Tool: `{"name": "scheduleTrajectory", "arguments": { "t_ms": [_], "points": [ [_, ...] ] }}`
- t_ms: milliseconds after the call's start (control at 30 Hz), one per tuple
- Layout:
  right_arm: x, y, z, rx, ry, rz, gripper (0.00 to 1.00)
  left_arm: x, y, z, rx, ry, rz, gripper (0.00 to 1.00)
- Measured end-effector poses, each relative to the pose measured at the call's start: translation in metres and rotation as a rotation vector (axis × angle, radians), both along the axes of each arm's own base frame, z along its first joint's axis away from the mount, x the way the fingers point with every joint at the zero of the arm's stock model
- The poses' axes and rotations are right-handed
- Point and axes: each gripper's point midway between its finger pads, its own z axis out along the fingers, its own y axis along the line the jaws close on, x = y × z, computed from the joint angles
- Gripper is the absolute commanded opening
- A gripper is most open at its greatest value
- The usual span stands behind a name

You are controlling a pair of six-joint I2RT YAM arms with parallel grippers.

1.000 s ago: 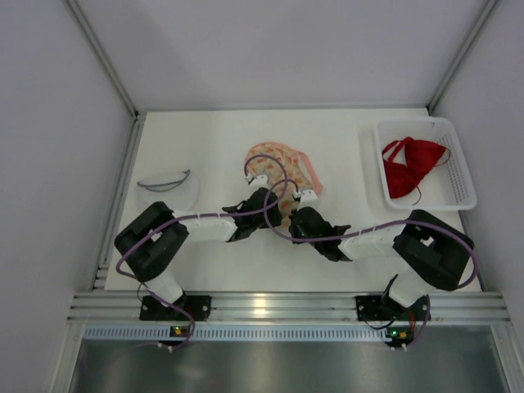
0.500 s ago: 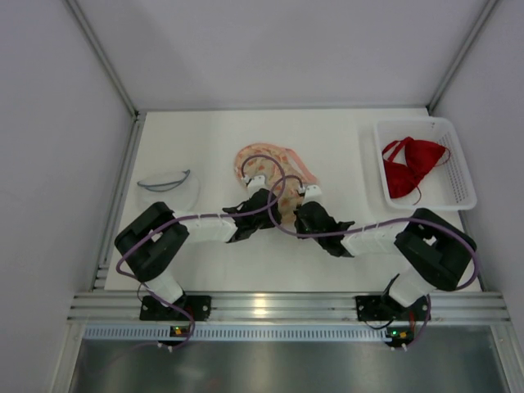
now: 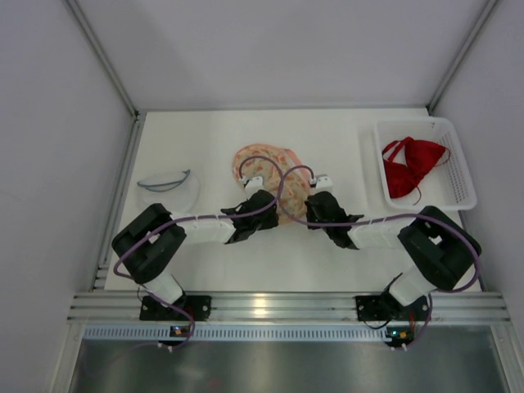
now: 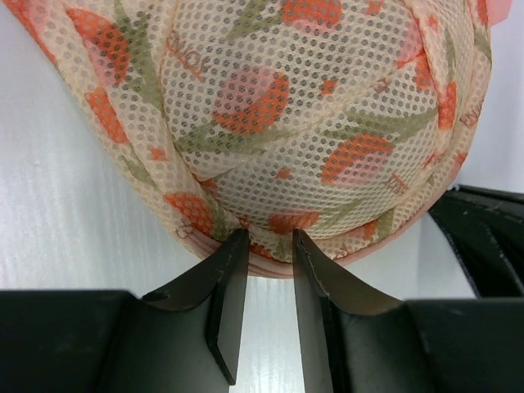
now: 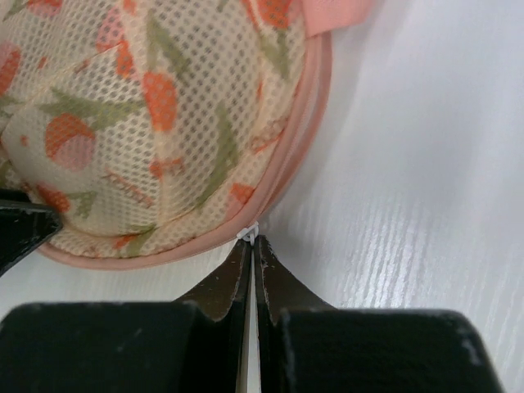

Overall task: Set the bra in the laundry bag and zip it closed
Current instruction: Zip the laundry bag at the center of the board.

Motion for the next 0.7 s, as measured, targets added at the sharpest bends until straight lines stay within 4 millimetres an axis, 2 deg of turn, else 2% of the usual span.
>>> {"name": "scheduleTrajectory", "arguments": {
  "t_ms": [233, 533, 700],
  "points": [
    [0.008, -0.007, 0.0, 0.014, 0.008, -0.003, 0.0, 0.001, 0.021, -0.001, 0.029, 0.014, 0.027, 0.35],
    [0.0, 0.007, 0.001, 0.09, 0.023, 0.047, 0.0, 0.02, 0.049, -0.001, 0.019, 0.044, 0.085, 0.35],
    [-0.013, 0.019, 0.002, 0.127, 0.021, 0.074, 0.0, 0.034, 0.068, 0.001, 0.033, 0.042, 0.116, 0.35]
  ]
}}
